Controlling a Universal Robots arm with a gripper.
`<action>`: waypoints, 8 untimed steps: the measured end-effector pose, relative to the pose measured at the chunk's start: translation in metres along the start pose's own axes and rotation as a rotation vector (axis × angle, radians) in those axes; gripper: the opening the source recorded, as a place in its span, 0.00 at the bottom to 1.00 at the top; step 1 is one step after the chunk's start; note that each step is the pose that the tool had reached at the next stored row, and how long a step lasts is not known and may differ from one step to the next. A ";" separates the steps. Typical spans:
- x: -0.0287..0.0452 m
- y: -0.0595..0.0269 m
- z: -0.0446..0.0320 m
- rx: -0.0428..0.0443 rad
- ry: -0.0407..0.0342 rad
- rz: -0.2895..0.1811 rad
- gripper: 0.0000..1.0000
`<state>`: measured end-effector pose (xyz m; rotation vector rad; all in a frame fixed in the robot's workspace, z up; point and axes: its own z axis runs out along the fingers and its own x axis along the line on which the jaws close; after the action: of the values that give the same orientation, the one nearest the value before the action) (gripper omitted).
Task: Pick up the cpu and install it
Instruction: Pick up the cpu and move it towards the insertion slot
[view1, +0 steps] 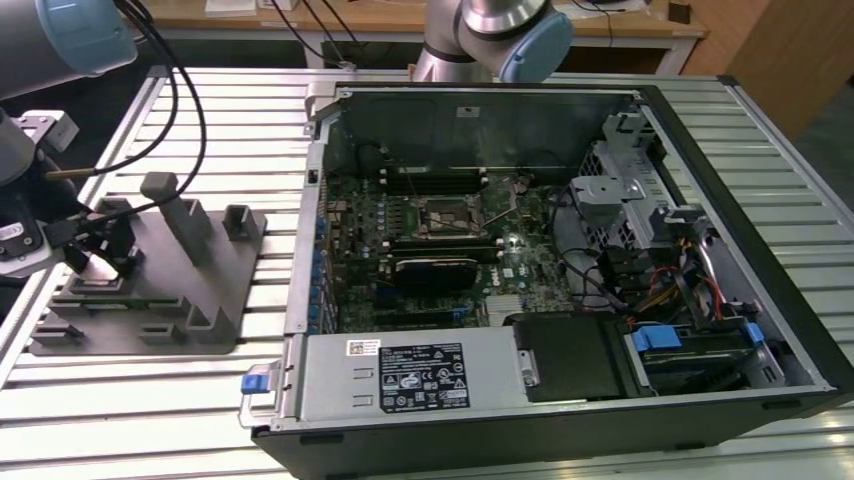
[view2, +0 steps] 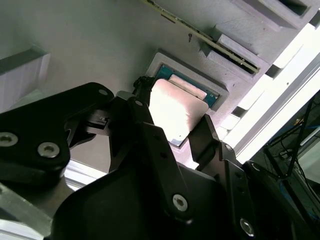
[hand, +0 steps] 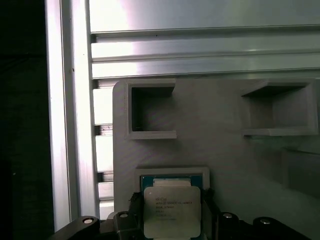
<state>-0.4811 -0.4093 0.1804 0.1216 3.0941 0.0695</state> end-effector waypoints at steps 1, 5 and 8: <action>0.0000 0.0000 -0.0011 0.0002 0.0003 0.000 0.55; -0.0003 0.0003 -0.0080 0.0001 0.0002 0.000 0.55; -0.0006 0.0006 -0.0145 0.0002 0.0003 0.000 0.55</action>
<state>-0.4811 -0.4094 0.1949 0.1216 3.0943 0.0693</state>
